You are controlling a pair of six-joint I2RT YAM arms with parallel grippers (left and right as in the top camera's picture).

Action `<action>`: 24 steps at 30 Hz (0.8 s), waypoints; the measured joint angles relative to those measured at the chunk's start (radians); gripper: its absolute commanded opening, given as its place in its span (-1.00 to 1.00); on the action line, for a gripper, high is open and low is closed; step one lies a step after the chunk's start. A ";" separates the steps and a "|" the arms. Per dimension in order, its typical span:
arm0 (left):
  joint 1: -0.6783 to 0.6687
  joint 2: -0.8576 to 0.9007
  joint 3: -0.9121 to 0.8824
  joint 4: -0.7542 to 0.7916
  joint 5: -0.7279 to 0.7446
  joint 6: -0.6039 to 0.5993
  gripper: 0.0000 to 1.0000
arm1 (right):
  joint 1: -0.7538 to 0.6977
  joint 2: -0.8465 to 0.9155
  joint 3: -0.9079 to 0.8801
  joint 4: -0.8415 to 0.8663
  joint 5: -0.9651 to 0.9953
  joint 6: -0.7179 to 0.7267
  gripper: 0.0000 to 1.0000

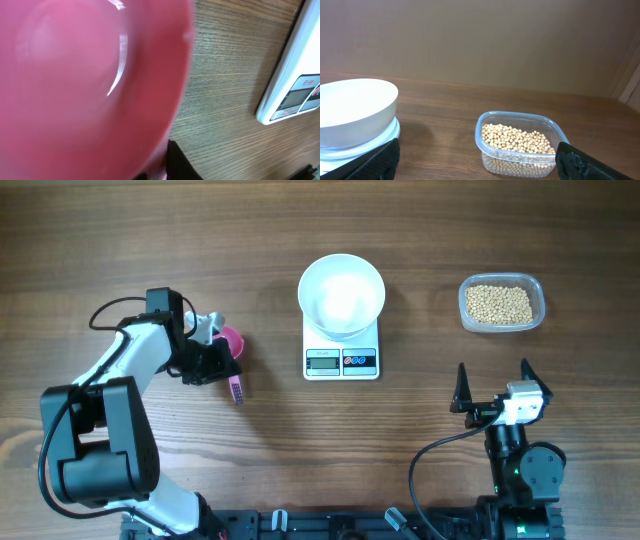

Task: Scoop item into bowl and weigh 150g on scale
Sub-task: 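Close the left gripper on the pink scoop handle, then lift the pink scoop with the left gripper over the bowl toward the right gripper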

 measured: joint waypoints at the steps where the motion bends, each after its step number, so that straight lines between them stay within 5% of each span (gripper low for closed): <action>1: 0.000 0.000 0.000 0.000 0.005 0.001 -0.75 | 0.000 0.000 0.000 0.000 0.000 0.000 1.00; 7: 0.000 0.000 0.000 -0.001 0.053 0.003 -0.92 | 0.000 0.000 0.000 0.000 0.000 0.000 1.00; 17: 0.000 -0.051 0.046 -0.071 0.276 -0.023 -0.92 | 0.000 0.000 0.000 0.000 0.000 0.000 0.99; 24: 0.000 -0.211 0.099 0.016 0.443 -0.296 -0.92 | 0.000 0.000 0.000 0.000 0.000 0.000 0.99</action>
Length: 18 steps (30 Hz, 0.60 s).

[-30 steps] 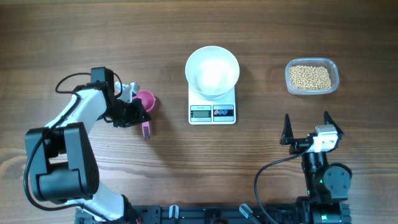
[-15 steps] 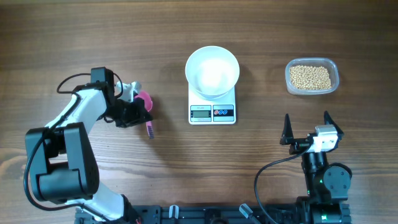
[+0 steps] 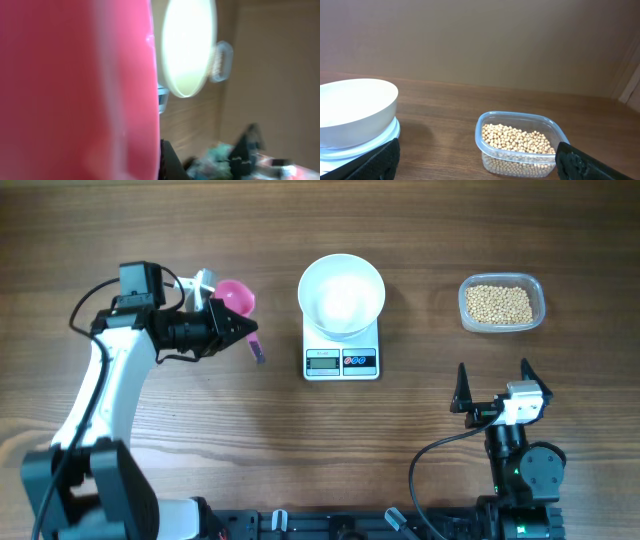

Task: Scoop item into bowl and weigh 150g on scale
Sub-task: 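Lift the pink scoop with the left gripper over the bowl toward the right gripper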

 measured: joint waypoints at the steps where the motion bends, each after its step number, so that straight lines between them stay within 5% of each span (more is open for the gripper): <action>1: 0.000 -0.018 0.001 0.018 0.019 -0.053 -0.92 | 0.000 0.000 0.000 0.000 0.000 0.000 0.99; 11: -0.004 -0.118 0.001 0.079 0.117 -0.425 -0.92 | -0.002 0.000 0.000 0.066 -0.049 0.065 1.00; 18: -0.074 -0.131 0.001 0.228 0.191 -0.503 -0.92 | -0.003 0.000 0.000 0.092 -0.284 0.606 0.99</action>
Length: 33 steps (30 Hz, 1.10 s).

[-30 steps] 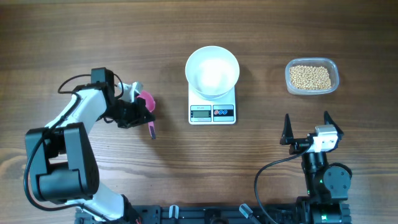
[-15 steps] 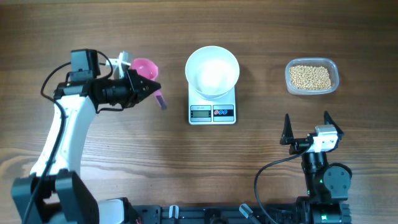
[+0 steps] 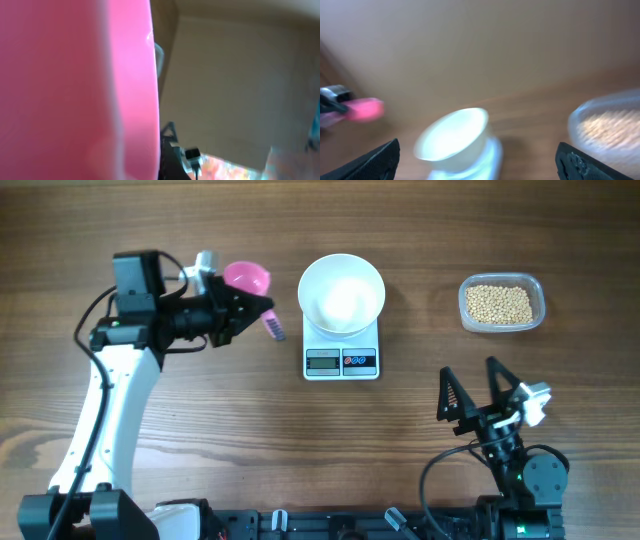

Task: Scoop item into bowl and weigh 150g on scale
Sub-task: 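Lift the pink scoop with the left gripper over the bowl toward the right gripper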

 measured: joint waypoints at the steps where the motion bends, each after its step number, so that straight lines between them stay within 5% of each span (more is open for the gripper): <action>1: -0.021 0.000 0.000 0.045 0.010 -0.011 -0.92 | 0.000 0.000 0.000 0.000 -0.005 0.085 0.99; 7: -0.168 0.000 0.002 0.354 0.031 -0.079 -0.92 | 0.000 0.000 0.005 0.246 -0.065 0.388 0.99; 12: -0.273 -0.002 0.003 0.591 -0.029 -0.223 -0.92 | 0.000 0.024 0.076 0.175 -0.157 0.494 0.99; 17: -0.338 -0.002 0.003 0.617 -0.151 -0.328 -0.92 | 0.000 0.153 0.214 0.091 -0.227 0.549 0.99; 23: -0.426 -0.002 0.003 0.650 -0.263 -0.367 -0.92 | 0.000 0.309 0.263 0.273 -0.284 0.700 0.95; 27: -0.451 -0.002 0.003 0.711 -0.315 -0.391 -0.92 | 0.000 0.389 0.262 0.346 -0.314 0.880 0.59; 33: -0.502 -0.002 0.003 0.731 -0.409 -0.458 -0.92 | 0.000 0.522 0.264 0.631 -0.403 1.065 0.70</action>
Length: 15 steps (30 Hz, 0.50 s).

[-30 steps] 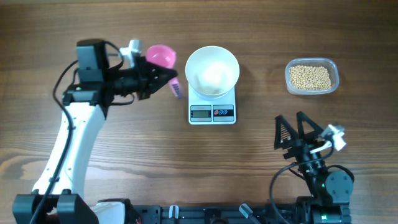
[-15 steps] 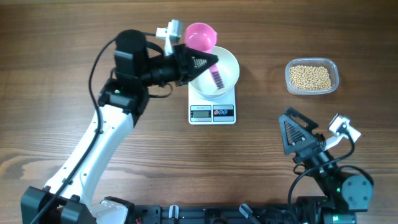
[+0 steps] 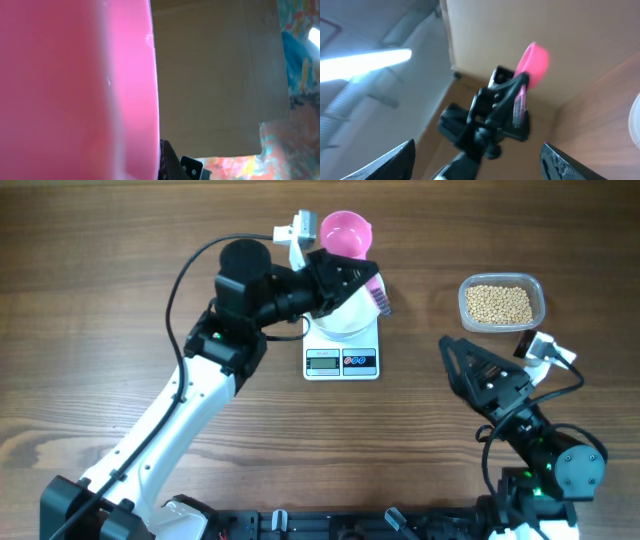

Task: Scoop item into bowl and weigh 150g on scale
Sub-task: 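Lift the pink scoop with the left gripper over the bowl toward the right gripper, then grasp the scoop handle with the right gripper beside the left gripper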

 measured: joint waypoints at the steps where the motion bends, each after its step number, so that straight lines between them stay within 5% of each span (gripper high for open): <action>1: -0.015 0.000 0.000 0.001 -0.014 -0.008 -0.92 | 0.000 0.030 0.000 0.031 -0.017 0.037 0.75; 5: -0.076 0.000 0.000 0.016 -0.066 -0.026 -0.92 | 0.000 0.135 0.000 0.056 -0.066 0.198 0.99; 10: -0.120 0.000 0.000 0.070 -0.095 -0.035 -0.92 | 0.000 0.232 0.000 0.087 -0.135 0.382 0.98; 15: -0.126 0.000 0.000 0.020 -0.124 -0.037 -0.92 | 0.000 0.272 0.000 0.238 -0.156 0.359 0.85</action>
